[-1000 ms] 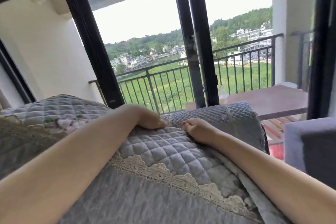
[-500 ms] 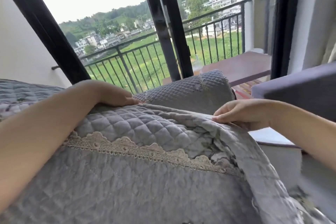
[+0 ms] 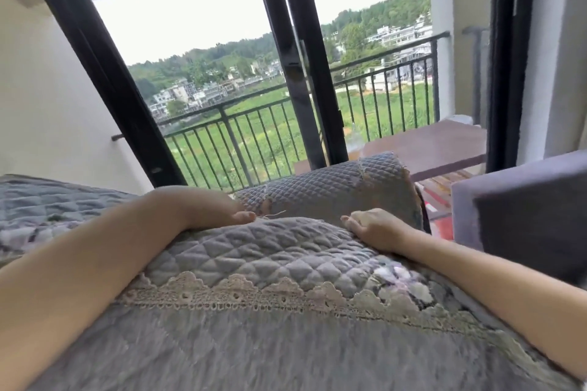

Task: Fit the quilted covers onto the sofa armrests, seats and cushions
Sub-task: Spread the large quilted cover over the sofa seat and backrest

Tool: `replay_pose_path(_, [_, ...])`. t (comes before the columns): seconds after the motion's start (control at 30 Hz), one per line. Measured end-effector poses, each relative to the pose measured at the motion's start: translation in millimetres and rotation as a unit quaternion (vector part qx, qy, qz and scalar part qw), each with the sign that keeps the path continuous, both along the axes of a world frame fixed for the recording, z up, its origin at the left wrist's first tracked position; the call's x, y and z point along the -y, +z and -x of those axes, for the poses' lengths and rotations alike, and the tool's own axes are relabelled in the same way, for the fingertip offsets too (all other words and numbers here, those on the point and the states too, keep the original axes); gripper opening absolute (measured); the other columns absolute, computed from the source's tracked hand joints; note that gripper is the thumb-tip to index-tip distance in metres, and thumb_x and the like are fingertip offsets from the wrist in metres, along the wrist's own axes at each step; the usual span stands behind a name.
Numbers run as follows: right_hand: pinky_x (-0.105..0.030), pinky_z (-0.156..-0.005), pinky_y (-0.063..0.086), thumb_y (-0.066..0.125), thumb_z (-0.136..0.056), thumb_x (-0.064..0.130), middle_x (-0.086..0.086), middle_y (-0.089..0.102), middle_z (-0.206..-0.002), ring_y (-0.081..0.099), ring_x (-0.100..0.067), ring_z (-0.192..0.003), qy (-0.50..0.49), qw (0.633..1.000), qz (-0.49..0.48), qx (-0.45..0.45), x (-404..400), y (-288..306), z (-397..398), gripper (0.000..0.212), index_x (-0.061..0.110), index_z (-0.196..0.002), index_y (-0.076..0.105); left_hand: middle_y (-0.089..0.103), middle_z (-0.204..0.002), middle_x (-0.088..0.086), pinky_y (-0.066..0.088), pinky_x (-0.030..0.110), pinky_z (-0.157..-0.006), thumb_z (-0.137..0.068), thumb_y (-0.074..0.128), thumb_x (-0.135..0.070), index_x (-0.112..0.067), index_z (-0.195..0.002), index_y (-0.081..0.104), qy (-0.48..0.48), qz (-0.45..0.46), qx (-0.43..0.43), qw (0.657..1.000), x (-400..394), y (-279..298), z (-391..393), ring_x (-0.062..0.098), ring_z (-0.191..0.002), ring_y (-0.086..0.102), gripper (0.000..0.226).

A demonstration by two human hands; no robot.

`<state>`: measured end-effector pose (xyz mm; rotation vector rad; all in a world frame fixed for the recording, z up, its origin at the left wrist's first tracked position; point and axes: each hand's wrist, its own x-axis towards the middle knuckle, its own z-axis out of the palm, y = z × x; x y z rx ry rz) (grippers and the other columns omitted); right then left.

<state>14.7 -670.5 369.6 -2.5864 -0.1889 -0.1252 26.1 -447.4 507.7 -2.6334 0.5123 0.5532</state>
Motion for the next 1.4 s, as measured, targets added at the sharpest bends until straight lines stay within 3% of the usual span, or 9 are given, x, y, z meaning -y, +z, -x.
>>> replay_pose_path(0.1, [-0.031,-0.080,0.035,0.022,-0.101,0.035,-0.022,0.062,-0.110,0.054,-0.030,-0.106,0.006,1.000,-0.006,-0.026,-11.7,0.4,-0.6,0.059,-0.001,-0.073,0.059,0.050,-0.134,0.006,0.033,0.022,-0.096,-0.096,0.018,-0.048,-0.009,-0.129,0.045,0.026,-0.009,0.010,1.000,-13.0,6.5,0.8,0.017,-0.116,0.049,0.058])
replay_pose_path(0.2, [-0.028,-0.072,0.033,0.025,-0.100,0.039,-0.016,0.061,-0.086,0.054,-0.027,-0.088,0.013,0.999,-0.006,-0.038,-22.7,5.6,-1.7,0.057,0.013,-0.050,0.039,0.057,-0.117,0.002,0.038,0.020,-0.089,-0.094,0.018,-0.052,-0.010,-0.121,0.053,0.028,-0.003,-0.028,0.999,-4.5,7.6,1.7,0.016,-0.105,0.054,0.061])
replay_pose_path(0.47, [-0.026,-0.071,0.031,0.028,-0.099,0.039,-0.004,0.044,-0.062,0.046,-0.021,-0.078,0.019,0.999,0.002,-0.037,-35.9,12.1,-5.4,0.056,0.012,-0.050,0.037,0.051,-0.075,-0.007,0.037,0.018,-0.059,-0.089,0.049,-0.046,-0.025,-0.070,0.047,-0.052,0.044,-0.018,0.998,17.8,-19.5,-10.8,0.005,-0.065,0.046,0.028])
replay_pose_path(0.83, [-0.022,-0.058,0.037,0.036,-0.096,0.042,-0.002,0.051,-0.062,0.045,-0.012,-0.057,0.088,0.986,-0.111,-0.087,-29.9,30.0,-1.0,0.052,0.011,-0.057,0.048,0.046,-0.064,-0.005,0.033,0.021,-0.055,-0.088,0.054,-0.039,-0.020,-0.063,0.046,-0.061,0.091,0.026,0.994,-6.8,-28.4,-39.3,0.010,-0.059,0.040,0.032])
replay_pose_path(0.93, [-0.024,-0.070,0.050,0.052,-0.091,0.037,0.000,0.063,-0.082,0.058,-0.011,-0.073,0.143,0.931,-0.253,-0.219,5.6,23.5,15.8,0.027,0.011,-0.090,0.061,0.047,-0.065,-0.004,0.033,0.021,-0.055,-0.088,0.054,-0.039,-0.019,-0.065,0.047,-0.044,0.084,0.031,0.995,-6.9,-27.2,-42.9,0.009,-0.059,0.041,0.031])
replay_pose_path(1.03, [-0.017,-0.057,0.051,0.075,-0.069,0.034,0.003,0.065,-0.068,0.061,-0.006,-0.060,0.218,0.849,-0.364,-0.315,47.4,8.2,33.3,0.031,0.009,-0.078,0.058,0.050,-0.070,-0.004,0.035,0.021,-0.057,-0.087,0.053,-0.042,-0.021,-0.068,0.048,-0.034,0.074,0.026,0.996,-6.8,-28.8,-41.6,0.009,-0.062,0.044,0.028])
replay_pose_path(1.13, [-0.017,-0.060,0.053,0.086,-0.056,0.032,0.001,0.067,-0.074,0.064,-0.007,-0.065,0.294,0.800,-0.425,-0.305,79.2,2.5,50.0,0.053,0.001,-0.089,0.059,0.054,-0.073,-0.003,0.039,0.022,-0.061,-0.085,0.055,-0.044,-0.019,-0.072,0.050,-0.042,0.080,0.028,0.996,0.9,-29.2,-40.9,0.012,-0.067,0.049,0.028])
replay_pose_path(1.27, [-0.018,-0.058,0.054,0.084,-0.062,0.026,-0.001,0.065,-0.075,0.063,-0.008,-0.064,0.306,0.748,-0.510,-0.294,93.6,-6.8,69.5,0.033,0.013,-0.088,0.068,0.053,-0.068,-0.005,0.037,0.018,-0.057,-0.081,0.058,-0.044,-0.021,-0.065,0.049,-0.062,0.099,0.063,0.991,11.2,-29.5,-32.2,0.011,-0.063,0.048,0.030])
replay_pose_path(1.4, [-0.016,-0.051,0.051,0.062,-0.077,0.023,0.002,0.062,-0.068,0.059,-0.006,-0.058,0.148,0.835,-0.455,-0.273,82.3,-6.4,65.5,0.014,0.012,-0.080,0.053,0.054,-0.078,-0.002,0.037,0.021,-0.062,-0.085,0.048,-0.050,-0.022,-0.071,0.048,-0.044,0.063,0.081,0.994,13.8,-37.2,-31.2,0.012,-0.070,0.049,0.031])
